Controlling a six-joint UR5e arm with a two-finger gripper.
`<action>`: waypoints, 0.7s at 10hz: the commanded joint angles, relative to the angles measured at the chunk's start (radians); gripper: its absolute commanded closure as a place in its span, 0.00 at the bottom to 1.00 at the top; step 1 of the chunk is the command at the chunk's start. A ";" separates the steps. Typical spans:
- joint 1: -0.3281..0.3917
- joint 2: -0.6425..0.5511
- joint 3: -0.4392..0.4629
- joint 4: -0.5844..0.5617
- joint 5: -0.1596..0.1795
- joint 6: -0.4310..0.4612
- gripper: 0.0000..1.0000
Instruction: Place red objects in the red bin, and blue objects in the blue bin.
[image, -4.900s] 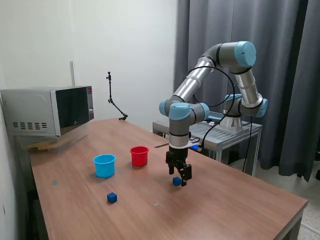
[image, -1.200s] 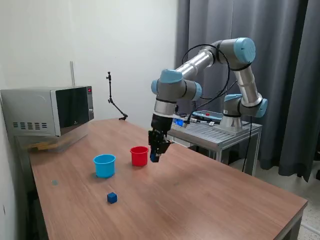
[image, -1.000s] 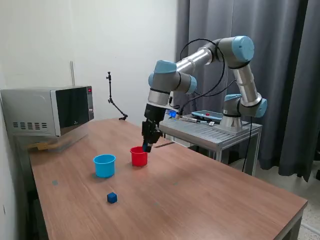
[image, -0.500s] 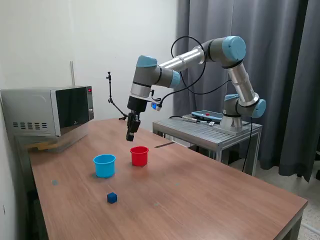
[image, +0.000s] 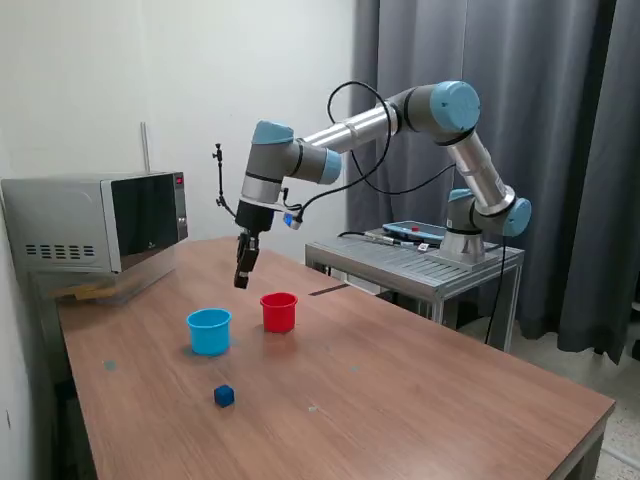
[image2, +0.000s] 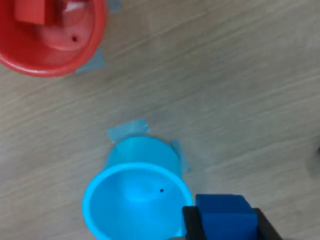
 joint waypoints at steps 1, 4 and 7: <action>-0.018 0.033 -0.038 0.000 0.001 0.000 1.00; -0.046 0.076 -0.075 0.031 0.001 0.000 1.00; -0.063 0.112 -0.104 0.031 0.012 0.000 1.00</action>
